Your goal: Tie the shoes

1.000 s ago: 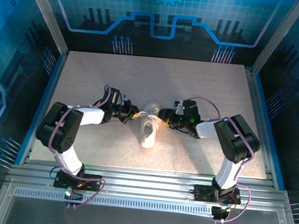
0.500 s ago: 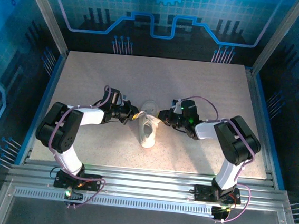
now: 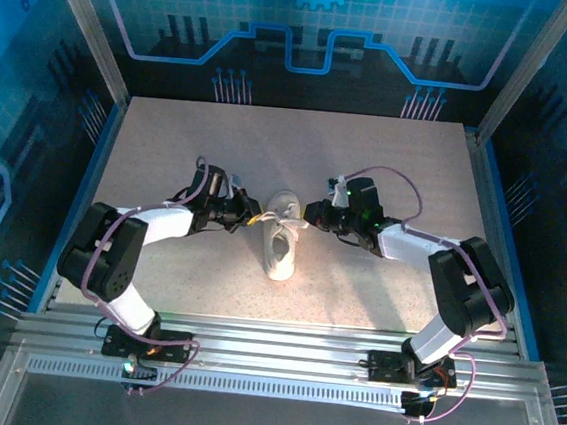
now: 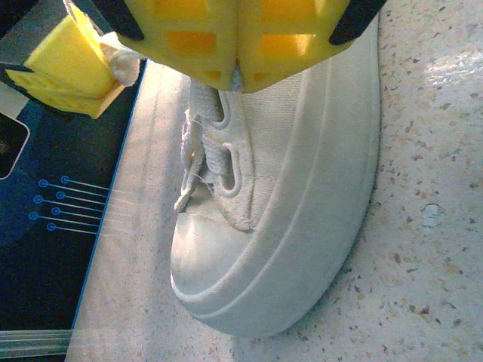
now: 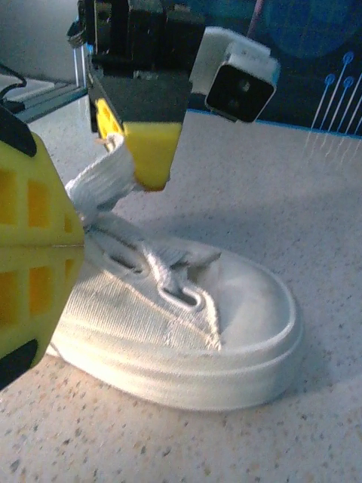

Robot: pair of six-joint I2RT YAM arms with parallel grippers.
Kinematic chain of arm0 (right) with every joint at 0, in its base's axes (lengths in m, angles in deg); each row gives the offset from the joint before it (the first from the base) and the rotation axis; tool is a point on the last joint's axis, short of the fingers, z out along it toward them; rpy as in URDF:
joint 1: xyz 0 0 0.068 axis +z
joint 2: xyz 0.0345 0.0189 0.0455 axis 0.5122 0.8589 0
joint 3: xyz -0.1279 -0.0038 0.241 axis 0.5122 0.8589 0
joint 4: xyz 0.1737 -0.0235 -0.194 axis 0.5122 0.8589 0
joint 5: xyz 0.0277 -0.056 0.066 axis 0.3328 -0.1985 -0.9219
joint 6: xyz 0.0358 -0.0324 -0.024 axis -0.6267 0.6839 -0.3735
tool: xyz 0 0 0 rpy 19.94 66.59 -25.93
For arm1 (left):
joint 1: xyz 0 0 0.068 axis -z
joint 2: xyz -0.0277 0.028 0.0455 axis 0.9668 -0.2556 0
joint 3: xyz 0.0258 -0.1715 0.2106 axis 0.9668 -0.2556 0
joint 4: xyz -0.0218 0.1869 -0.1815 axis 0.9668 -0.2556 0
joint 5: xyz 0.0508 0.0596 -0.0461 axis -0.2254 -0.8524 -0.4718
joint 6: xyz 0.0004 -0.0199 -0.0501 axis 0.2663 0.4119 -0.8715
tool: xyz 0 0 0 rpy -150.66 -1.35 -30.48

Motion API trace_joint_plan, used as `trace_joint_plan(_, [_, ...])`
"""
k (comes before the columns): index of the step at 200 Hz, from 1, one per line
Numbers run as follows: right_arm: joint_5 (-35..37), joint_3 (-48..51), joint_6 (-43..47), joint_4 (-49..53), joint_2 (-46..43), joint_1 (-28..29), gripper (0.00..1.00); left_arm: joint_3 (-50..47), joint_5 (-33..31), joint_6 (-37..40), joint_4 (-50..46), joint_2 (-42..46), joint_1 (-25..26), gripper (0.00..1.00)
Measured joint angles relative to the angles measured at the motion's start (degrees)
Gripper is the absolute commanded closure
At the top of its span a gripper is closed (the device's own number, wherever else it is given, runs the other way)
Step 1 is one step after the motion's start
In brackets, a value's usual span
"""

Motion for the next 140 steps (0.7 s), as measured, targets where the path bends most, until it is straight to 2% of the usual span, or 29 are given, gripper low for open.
trace_joint_plan(85, [2.3,-1.3,7.3,8.2,-1.0,0.0,1.00,-0.1,-0.5,4.3,0.0,0.2,0.0,1.00])
trace_joint_plan(140, [2.7,-4.8,12.0,11.9,0.1,-0.3,1.00,-1.0,-3.2,8.1,-2.2,1.0,-0.1,1.00])
